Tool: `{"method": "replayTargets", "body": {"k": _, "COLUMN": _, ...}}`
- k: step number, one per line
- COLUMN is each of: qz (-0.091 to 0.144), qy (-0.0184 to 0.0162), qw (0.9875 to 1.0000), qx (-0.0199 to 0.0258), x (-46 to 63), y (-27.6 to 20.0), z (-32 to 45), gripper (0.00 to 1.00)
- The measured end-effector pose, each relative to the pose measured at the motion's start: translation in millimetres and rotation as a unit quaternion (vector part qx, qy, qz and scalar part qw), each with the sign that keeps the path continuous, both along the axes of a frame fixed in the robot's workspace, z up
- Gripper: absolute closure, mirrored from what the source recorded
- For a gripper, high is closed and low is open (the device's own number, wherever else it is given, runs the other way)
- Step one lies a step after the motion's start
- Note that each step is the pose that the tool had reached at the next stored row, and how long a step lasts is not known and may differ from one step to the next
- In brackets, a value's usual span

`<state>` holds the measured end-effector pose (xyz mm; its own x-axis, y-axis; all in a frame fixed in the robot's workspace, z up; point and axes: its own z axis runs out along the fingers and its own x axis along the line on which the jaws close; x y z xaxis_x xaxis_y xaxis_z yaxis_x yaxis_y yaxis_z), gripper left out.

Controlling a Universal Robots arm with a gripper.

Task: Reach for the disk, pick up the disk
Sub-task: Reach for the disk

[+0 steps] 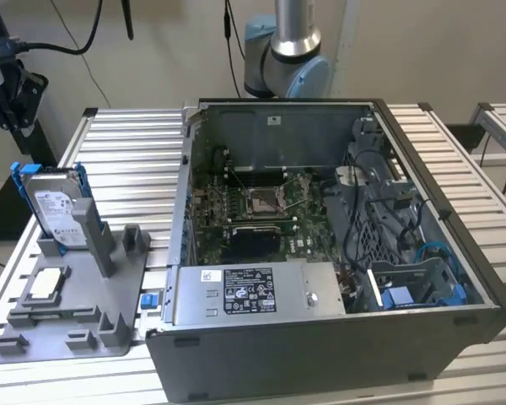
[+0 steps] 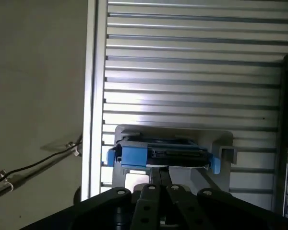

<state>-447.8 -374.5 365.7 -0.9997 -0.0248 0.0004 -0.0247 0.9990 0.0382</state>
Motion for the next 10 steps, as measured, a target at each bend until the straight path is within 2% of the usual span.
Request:
{"method": "replayTargets", "body": {"k": 5, "qz": 0.001, "qy": -0.0001, "qw": 1.0, "qx": 0.0, "x": -12.8, "y": 7.4, "z": -1.0, "gripper": 1.0}}
{"method": "replayTargets", "body": {"k": 10, "qz": 0.001, "qy": -0.0002, "qw": 1.0, "qx": 0.0, "x": -14.4, "y": 8.4, "z": -1.0, "gripper": 1.0}}
